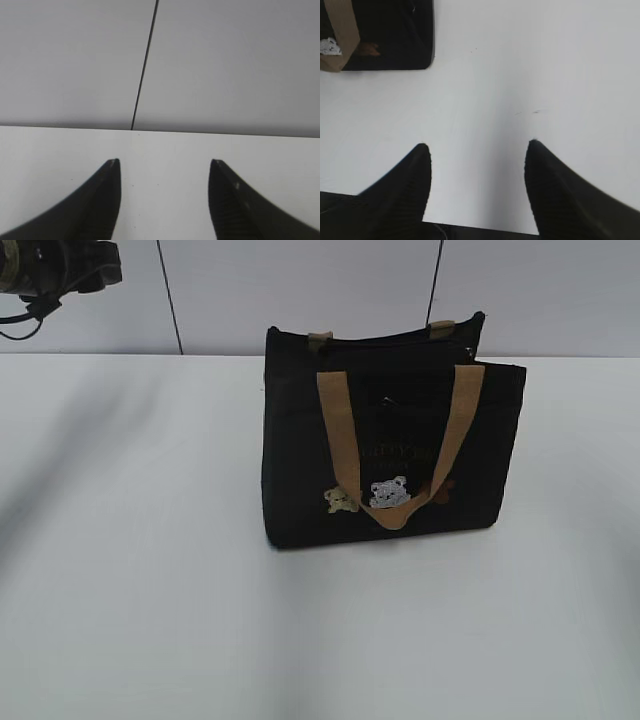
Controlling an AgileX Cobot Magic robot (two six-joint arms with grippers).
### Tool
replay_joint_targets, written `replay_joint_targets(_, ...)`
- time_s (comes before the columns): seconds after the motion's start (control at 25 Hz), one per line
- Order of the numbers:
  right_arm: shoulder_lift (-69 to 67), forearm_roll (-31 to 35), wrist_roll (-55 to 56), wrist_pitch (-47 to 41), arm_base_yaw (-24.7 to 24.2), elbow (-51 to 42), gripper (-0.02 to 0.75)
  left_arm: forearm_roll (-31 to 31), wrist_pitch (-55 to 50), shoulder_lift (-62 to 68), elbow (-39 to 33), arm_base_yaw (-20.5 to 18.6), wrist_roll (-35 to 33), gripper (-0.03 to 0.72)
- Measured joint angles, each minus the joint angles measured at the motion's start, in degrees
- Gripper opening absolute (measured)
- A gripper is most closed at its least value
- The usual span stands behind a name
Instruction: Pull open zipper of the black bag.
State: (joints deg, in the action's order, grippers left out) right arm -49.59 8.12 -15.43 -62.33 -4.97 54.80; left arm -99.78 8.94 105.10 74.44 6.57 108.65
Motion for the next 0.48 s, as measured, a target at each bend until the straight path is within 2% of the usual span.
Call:
replay_joint_targets(0.2, 17.2, 0.1, -1.2, 1.0, 0.0, -10.3, 0.450, 0.0, 0.2, 0.0, 0.0, 0.0, 0.0, 0.422)
replay_joint_targets(0.48, 37.2, 0.1, -1.2, -2.4, 0.0, -18.0, 0.450, 0.1, 1.1, 0.0, 0.0, 0.0, 0.0, 0.422)
